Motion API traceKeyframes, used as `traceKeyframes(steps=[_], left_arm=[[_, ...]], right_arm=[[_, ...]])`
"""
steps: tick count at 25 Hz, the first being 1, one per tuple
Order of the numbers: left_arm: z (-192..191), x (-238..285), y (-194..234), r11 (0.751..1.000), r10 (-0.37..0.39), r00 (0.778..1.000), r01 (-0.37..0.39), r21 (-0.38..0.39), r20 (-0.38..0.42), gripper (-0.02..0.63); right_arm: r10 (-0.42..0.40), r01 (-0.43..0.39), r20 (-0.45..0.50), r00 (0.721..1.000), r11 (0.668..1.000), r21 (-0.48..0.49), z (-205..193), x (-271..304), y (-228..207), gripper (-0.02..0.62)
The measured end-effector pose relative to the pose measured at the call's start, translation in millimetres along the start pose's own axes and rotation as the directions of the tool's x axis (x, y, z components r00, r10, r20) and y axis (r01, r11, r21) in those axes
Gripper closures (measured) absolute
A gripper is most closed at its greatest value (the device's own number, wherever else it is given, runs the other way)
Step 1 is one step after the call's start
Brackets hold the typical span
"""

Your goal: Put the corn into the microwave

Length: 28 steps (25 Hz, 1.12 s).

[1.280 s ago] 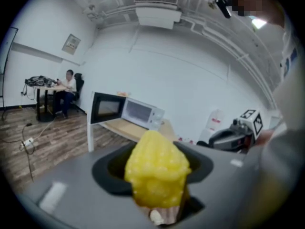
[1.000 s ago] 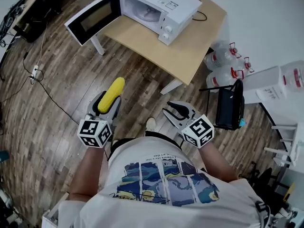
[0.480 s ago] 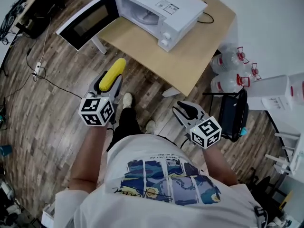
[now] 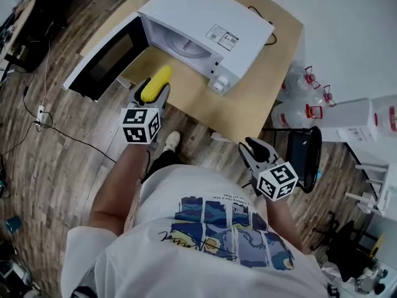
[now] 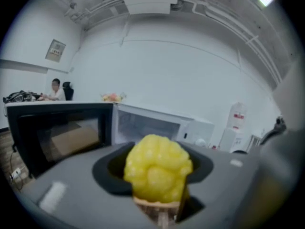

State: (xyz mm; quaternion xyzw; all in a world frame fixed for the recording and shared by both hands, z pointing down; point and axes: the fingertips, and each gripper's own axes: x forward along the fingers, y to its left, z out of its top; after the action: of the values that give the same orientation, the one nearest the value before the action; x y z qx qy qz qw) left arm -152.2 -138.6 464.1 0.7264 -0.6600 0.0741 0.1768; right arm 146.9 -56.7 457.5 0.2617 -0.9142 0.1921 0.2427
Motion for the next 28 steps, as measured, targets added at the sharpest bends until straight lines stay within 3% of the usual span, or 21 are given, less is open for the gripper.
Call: traceKeyframes(steps=[6, 14, 28], left_arm=[[21.2, 73.0, 41.3, 0.998, -0.047, 0.999, 0.047, 0.034, -0.014, 0.351], [17.2, 155.3, 76.9, 0.995, -0.07, 0.996, 0.073, 0.064, -0.059, 0.351], [1.1, 266.5, 103.7, 0.992, -0.038, 0.994, 0.05, 0.116, -0.106, 0.351]], right_arm=[[-0.079, 0.079, -0.008, 0.997, 0.996, 0.039, 26.3, 33.3, -4.2, 0.499], [-0.205, 0.203, 0.0, 0.979, 0.973, 0.111, 39.0, 50.2, -10.0, 0.499], [-0.352, 0.357, -0.06, 0.934, 0.915, 0.191, 35.6, 44.6, -20.6, 0.5]])
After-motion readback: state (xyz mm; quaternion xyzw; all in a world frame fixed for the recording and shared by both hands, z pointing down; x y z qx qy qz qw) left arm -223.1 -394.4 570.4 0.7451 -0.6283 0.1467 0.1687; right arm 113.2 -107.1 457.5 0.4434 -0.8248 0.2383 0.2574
